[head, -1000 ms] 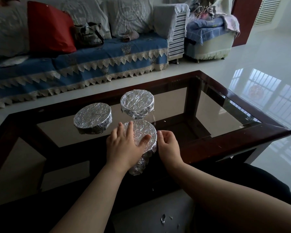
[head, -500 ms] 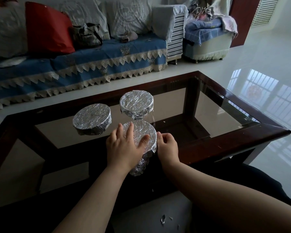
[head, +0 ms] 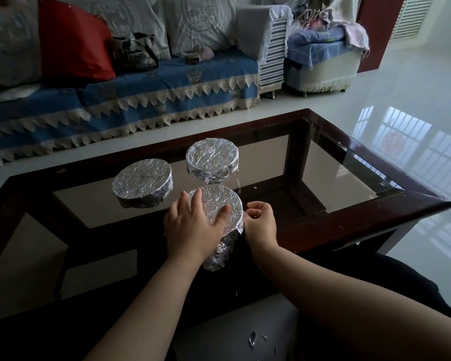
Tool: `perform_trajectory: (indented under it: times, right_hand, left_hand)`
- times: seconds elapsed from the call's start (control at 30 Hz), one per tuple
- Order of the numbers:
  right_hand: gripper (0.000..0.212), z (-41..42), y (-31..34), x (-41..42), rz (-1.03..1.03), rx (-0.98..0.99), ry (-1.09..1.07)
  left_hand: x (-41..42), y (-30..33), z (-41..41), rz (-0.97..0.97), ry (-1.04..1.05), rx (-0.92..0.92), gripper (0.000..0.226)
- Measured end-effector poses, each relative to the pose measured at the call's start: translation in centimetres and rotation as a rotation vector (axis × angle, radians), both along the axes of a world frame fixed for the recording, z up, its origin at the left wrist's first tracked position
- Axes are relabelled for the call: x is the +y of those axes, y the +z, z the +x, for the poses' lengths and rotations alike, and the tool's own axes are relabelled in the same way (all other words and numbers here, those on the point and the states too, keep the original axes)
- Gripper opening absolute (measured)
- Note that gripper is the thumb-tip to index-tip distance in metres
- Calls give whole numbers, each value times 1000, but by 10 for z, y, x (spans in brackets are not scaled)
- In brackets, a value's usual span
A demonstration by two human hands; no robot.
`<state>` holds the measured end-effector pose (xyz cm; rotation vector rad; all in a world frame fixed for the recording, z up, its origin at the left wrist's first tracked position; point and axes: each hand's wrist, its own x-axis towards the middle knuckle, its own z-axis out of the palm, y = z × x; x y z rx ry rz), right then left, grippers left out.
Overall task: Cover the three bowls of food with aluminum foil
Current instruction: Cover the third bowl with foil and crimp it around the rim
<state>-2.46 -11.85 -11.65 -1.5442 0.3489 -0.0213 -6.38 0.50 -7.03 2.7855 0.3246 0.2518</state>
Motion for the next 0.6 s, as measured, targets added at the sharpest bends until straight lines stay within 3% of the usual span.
perform_trajectory:
  times: [0.13,0.2,0.27,0.33,0.47,0.6]
  right_hand:
    - [12,4,5,-6,109,-1,48]
    - [25,6,8,-9,212,-33,88]
    - [42,5,10,-13,175,-73,160]
    - [45,1,12,-15,29,-122,225]
    - [29,-9,15,-16,-226,-197,276]
    - [28,-13,13,-14,-246,-212,255]
  left_hand:
    - [5,7,3,-193,8,15,87]
    - [10,11,5,-283,6,27,85]
    - [14,13,6,-303,4,20,85]
    - [15,14,3,-209,7,8,91]
    - [12,11,-7,21,23,69,116]
    - [10,1,-8,156,33,36,126]
